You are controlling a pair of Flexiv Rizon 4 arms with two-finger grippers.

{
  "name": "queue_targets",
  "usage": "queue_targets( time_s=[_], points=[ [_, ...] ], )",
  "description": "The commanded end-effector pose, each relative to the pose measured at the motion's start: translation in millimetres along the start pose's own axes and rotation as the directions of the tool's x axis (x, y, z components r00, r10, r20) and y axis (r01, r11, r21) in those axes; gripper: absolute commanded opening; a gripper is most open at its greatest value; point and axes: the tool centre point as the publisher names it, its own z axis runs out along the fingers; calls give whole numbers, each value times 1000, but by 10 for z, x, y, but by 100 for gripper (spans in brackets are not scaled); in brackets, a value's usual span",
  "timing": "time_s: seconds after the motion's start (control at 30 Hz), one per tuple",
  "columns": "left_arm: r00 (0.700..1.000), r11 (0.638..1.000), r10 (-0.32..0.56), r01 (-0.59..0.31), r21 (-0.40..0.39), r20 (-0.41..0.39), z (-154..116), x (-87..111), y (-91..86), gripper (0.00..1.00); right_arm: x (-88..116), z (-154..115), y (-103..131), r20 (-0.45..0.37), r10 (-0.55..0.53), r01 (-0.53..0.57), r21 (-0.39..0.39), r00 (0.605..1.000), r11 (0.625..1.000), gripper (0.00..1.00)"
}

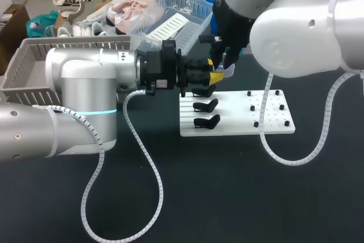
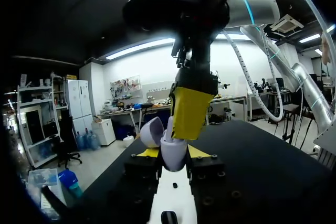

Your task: Pick up each earbud case from the left stands, insert the matching earbuds, close the lid, and place the case in the box.

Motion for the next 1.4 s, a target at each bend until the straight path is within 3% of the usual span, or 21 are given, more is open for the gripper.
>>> queue_targets(
  time_s=[0.03, 1.4],
  points=[
    [1000, 1000, 1, -1, -1, 2, 0, 3, 10, 0, -15, 15, 7, -4, 0, 0, 0, 1000, 1000, 35],
    [1000, 1000, 1, -1, -1, 2, 0, 3, 10, 0, 22, -134, 8, 24, 0, -1, 11, 1000, 1000, 33]
  ],
)
